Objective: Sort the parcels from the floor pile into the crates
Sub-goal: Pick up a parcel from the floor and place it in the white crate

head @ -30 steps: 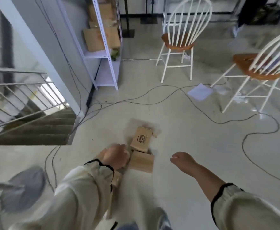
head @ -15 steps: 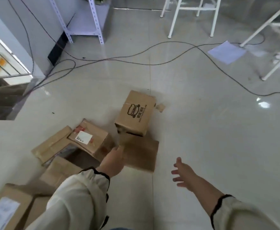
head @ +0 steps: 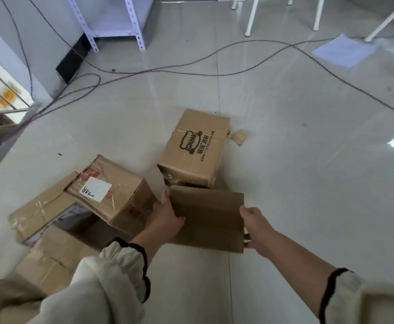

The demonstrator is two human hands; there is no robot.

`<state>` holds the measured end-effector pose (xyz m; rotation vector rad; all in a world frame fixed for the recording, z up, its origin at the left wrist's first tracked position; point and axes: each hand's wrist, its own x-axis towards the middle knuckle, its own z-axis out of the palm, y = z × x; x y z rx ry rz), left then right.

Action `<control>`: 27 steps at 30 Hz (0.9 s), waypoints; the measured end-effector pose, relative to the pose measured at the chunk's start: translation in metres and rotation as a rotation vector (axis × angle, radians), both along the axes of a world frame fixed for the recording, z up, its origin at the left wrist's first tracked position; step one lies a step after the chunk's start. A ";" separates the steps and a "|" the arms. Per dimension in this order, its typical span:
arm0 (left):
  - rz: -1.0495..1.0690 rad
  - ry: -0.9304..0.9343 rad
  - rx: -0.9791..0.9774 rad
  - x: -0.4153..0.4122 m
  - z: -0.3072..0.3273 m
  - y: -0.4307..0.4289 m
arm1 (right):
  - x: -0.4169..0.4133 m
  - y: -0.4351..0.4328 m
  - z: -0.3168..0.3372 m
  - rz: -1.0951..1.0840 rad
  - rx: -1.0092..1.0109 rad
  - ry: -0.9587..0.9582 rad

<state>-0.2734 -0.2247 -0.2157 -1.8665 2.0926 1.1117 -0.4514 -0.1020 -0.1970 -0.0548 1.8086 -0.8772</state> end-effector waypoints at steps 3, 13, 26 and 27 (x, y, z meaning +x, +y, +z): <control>0.150 0.169 0.007 -0.010 0.003 0.007 | -0.015 0.000 0.002 -0.016 -0.019 0.183; 0.601 0.727 0.121 -0.018 0.029 0.017 | -0.026 0.014 0.011 -0.254 -0.156 0.211; 0.590 0.673 0.190 -0.007 0.026 0.028 | -0.029 0.036 0.020 -0.064 -0.193 0.193; 0.604 0.700 0.194 -0.005 0.025 0.030 | -0.032 0.041 0.018 -0.122 -0.232 0.171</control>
